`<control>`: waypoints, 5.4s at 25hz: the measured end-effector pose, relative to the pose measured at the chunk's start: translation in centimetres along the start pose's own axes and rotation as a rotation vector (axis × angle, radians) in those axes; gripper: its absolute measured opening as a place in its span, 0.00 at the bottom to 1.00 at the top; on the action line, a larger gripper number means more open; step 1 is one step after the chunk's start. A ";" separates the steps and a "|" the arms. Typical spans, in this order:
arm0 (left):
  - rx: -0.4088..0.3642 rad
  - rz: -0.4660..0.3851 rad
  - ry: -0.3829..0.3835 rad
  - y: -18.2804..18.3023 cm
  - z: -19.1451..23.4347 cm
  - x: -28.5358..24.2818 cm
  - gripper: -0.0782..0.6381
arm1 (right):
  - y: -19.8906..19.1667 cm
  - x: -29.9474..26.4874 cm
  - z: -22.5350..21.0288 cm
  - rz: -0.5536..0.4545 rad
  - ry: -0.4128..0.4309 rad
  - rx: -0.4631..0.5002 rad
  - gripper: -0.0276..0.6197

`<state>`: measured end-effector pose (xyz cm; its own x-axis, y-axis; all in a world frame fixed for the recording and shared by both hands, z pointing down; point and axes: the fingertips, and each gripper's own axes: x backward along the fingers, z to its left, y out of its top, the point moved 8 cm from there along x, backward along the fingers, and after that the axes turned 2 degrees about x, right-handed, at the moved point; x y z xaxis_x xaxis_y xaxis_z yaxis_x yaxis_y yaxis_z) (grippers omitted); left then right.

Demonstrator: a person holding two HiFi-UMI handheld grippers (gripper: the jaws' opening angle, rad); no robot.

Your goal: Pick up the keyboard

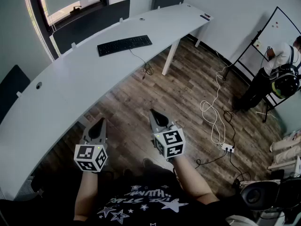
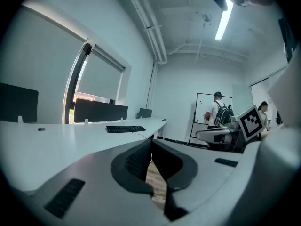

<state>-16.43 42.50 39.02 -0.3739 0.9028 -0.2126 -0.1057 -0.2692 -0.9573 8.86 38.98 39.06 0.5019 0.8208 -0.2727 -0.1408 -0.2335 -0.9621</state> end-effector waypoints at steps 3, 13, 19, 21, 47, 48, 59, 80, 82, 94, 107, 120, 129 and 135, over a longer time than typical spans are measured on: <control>-0.004 -0.008 -0.021 0.3 0.3 0.4 0.12 | 0.3 -0.1 0.5 -0.025 -0.006 0.003 0.05; -0.011 -0.008 -0.086 0.0 1.7 1.1 0.12 | 0.3 -0.4 2.8 -0.035 -0.034 -0.008 0.05; 0.000 0.003 -0.101 -0.1 2.6 1.2 0.12 | 0.2 -0.1 3.8 -0.029 -0.054 -0.016 0.05; 0.011 0.008 -0.112 -0.2 2.7 1.1 0.12 | 0.2 0.2 4.0 -0.034 -0.054 -0.029 0.05; 0.022 0.057 -0.038 2.1 2.8 -16.6 0.12 | 1.4 -14.5 -11.6 -0.065 0.078 -0.041 0.05; 0.021 0.063 -0.033 2.2 2.8 -17.3 0.12 | 1.4 -15.0 -12.2 -0.057 0.084 -0.039 0.05; 0.020 0.074 0.045 3.9 1.8 -24.3 0.12 | 0.4 -18.2 -19.4 -0.002 0.148 -0.075 0.05; 0.048 0.121 0.079 4.4 3.8 -31.1 0.12 | -0.5 -23.7 -24.2 0.055 0.165 -0.071 0.05; 0.045 0.123 0.059 4.8 4.4 -32.6 0.12 | -0.1 -24.5 -24.6 0.058 0.154 -0.067 0.05; 0.009 0.142 0.047 7.1 11.6 -39.8 0.12 | 3.3 -34.6 -26.5 0.088 0.135 -0.041 0.05; 0.074 0.108 0.039 9.4 20.7 -44.4 0.12 | 6.7 -44.2 -25.7 0.168 0.085 0.079 0.06; 0.096 0.133 0.060 8.9 22.8 -47.9 0.12 | 5.9 -50.6 -29.0 0.343 0.130 0.347 0.71; 0.120 0.136 0.175 9.4 22.2 -50.3 0.12 | 3.7 -57.1 -31.4 0.509 0.304 0.760 0.87; 0.143 0.137 0.251 9.5 21.9 -51.2 0.12 | 2.8 -61.0 -32.6 0.518 0.351 0.923 0.87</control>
<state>-18.42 -13.61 45.14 -0.1567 0.9045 -0.3967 -0.2054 -0.4227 -0.8827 5.67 -28.73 53.08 0.3916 0.5092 -0.7664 -0.9101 0.0915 -0.4042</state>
